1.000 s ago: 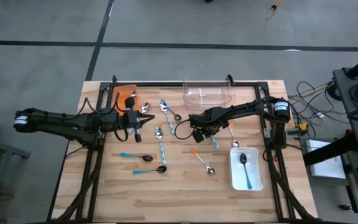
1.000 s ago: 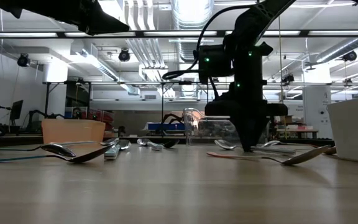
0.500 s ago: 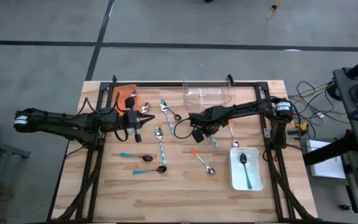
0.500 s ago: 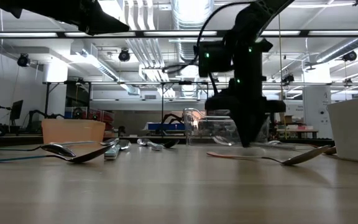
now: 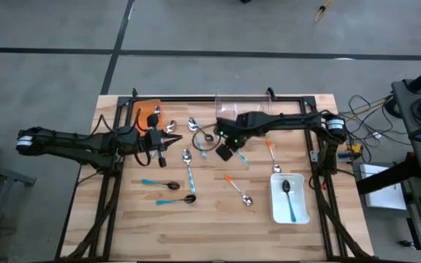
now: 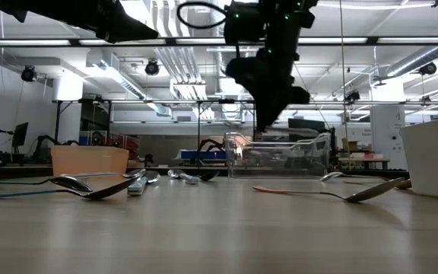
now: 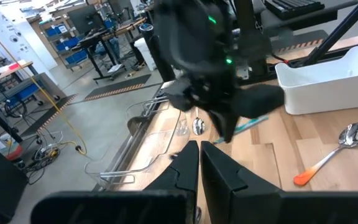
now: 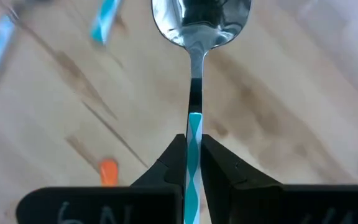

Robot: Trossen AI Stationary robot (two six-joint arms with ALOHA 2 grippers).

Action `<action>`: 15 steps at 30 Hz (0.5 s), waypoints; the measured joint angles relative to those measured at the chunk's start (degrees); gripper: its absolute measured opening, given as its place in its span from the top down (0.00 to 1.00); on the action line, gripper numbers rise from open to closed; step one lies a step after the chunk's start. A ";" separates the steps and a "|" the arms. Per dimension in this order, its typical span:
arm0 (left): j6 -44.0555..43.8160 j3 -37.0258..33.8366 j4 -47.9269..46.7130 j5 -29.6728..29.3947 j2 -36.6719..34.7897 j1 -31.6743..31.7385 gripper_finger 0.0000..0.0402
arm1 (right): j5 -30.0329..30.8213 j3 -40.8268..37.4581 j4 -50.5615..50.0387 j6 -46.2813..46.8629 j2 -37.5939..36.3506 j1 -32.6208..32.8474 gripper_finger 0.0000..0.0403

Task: Sort silverware by color (type)
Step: Put the blue patterned spoon into the transparent bin

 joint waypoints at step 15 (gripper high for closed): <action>0.63 0.00 0.13 0.00 0.00 0.00 1.00 | 0.15 13.40 0.48 -13.32 0.55 -8.65 0.96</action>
